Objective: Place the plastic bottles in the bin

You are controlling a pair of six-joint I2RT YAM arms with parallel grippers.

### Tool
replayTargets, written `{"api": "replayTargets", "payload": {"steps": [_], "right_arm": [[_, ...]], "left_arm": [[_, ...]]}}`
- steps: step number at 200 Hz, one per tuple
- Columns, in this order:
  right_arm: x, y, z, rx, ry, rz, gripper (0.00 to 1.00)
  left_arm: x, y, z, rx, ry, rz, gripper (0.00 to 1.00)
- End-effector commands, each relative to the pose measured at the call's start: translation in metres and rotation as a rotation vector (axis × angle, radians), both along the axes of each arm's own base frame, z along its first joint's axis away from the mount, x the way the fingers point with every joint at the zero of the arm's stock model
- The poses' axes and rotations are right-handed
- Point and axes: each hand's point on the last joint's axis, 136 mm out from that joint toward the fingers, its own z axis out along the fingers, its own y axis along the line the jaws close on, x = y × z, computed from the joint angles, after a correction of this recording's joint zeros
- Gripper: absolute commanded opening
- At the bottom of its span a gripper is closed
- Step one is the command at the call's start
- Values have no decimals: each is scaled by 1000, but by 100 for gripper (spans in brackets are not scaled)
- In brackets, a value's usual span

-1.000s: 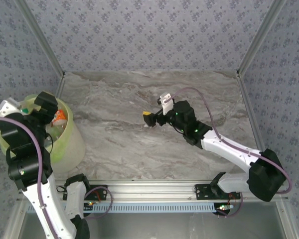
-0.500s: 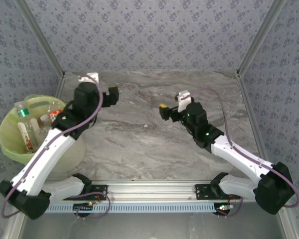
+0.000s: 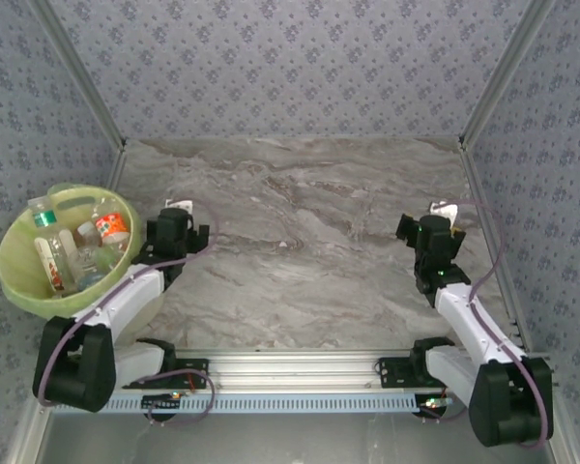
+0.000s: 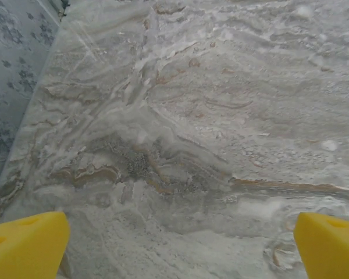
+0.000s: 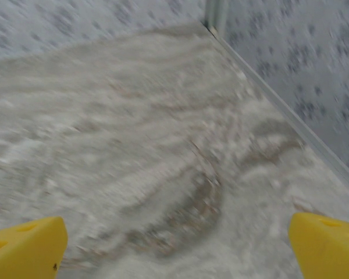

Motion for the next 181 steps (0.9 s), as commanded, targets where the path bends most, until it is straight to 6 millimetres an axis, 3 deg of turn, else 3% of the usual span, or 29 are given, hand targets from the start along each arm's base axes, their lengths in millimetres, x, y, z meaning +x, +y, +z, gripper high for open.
{"api": "replayTargets", "payload": {"steps": [1,31,68,110,121,139,181], "right_arm": [[-2,-19,-21,27,25,-72,100],[9,-17,-43,-1,60,-25,100],[28,-6,-49,-7,29,75,100],[43,4,-46,-5,-27,176,100],[47,6,-45,-8,-40,197,100],[51,14,-39,-33,-83,255,100],[49,23,-49,-70,-159,314,100]], "left_arm": [[21,2,9,-42,-142,-38,100],[37,9,-7,-106,-163,-51,100],[58,12,-21,-118,-164,-70,100],[49,20,-26,-184,-304,-83,100],[48,22,-32,-190,-226,-57,100],[49,44,-32,-201,-241,58,99],[50,45,-31,-185,-254,72,99]]}}
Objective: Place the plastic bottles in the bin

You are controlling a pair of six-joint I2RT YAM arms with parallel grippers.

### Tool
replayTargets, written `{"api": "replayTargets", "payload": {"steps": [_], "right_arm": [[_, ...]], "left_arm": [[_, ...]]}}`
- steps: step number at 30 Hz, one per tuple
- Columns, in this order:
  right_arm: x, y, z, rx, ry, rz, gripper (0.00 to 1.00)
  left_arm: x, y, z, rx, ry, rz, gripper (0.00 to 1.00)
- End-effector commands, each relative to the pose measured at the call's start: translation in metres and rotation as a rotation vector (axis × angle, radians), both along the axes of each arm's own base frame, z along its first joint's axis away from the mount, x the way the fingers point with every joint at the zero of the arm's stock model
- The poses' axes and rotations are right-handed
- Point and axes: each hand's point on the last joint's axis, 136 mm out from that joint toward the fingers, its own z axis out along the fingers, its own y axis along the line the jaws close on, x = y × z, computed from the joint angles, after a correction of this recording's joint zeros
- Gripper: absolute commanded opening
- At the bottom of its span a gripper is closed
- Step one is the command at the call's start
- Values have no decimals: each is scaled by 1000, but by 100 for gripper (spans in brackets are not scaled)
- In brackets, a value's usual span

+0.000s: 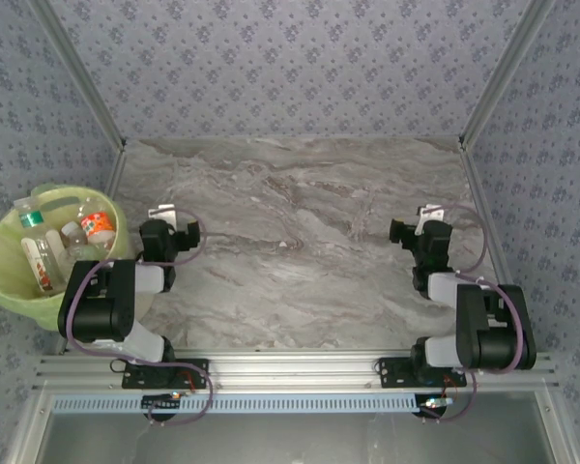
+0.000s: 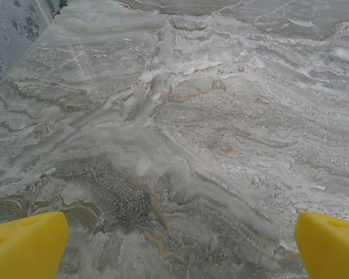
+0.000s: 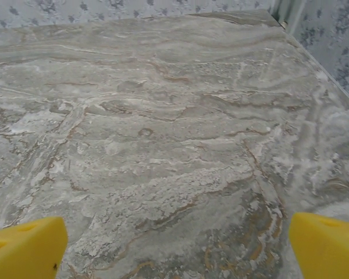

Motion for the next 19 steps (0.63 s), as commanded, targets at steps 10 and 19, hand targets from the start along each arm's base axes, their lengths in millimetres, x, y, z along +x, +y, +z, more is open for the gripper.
{"api": "replayTargets", "payload": {"steps": [10,19], "right_arm": [[19,3,-12,-38,3,23,100],[19,3,-12,-37,6,25,100]], "left_arm": [[6,6,15,-12,-62,35,99],[7,6,15,-17,-61,32,99]]}}
